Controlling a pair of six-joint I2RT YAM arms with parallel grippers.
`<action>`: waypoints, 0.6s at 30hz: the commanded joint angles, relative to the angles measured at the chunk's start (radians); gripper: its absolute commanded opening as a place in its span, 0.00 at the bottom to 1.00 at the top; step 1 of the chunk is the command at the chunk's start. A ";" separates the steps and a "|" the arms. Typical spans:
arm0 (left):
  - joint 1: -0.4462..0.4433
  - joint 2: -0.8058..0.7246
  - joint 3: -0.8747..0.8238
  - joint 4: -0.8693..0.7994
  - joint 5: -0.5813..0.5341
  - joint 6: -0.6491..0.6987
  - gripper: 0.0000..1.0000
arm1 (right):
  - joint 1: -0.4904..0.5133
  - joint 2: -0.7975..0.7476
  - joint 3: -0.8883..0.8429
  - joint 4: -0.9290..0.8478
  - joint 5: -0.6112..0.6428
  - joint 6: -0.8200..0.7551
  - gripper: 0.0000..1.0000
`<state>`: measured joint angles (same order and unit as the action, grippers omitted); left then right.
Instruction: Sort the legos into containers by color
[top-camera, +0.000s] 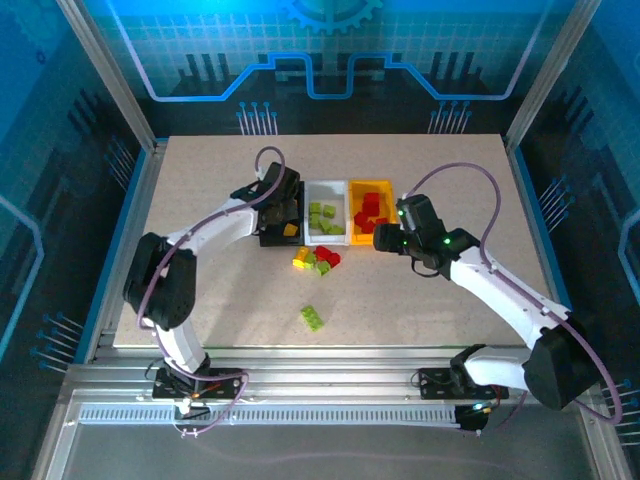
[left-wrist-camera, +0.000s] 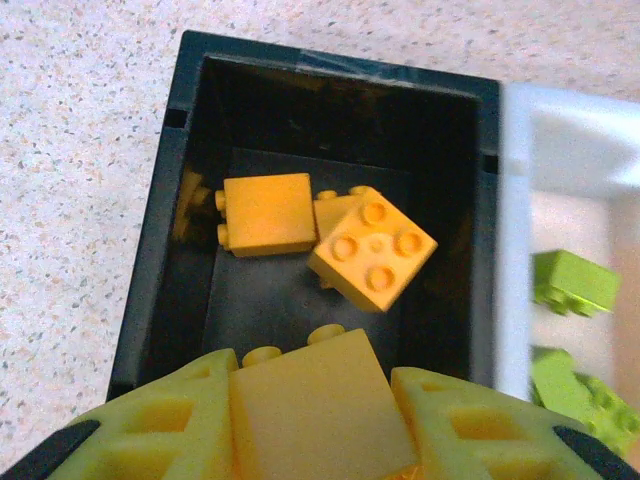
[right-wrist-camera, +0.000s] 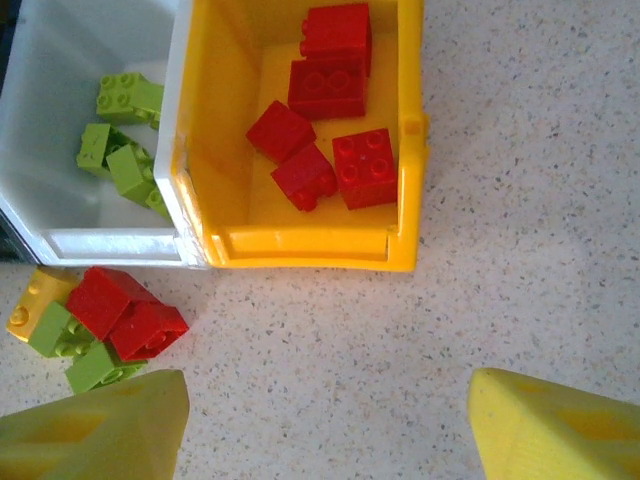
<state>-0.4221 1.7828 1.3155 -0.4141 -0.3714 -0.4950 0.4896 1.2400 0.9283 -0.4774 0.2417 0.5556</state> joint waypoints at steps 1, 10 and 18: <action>0.018 0.045 0.071 -0.013 -0.027 0.004 0.45 | -0.008 -0.033 -0.015 0.010 -0.015 0.015 0.75; 0.015 -0.070 0.061 0.009 0.033 -0.025 0.92 | -0.001 -0.044 -0.026 0.025 -0.050 -0.006 0.76; -0.066 -0.324 -0.082 0.054 0.118 -0.062 0.99 | 0.131 0.059 -0.021 0.124 -0.113 -0.049 0.80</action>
<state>-0.4534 1.5318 1.2911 -0.3794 -0.2981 -0.5278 0.5610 1.2549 0.9047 -0.4133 0.1638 0.5365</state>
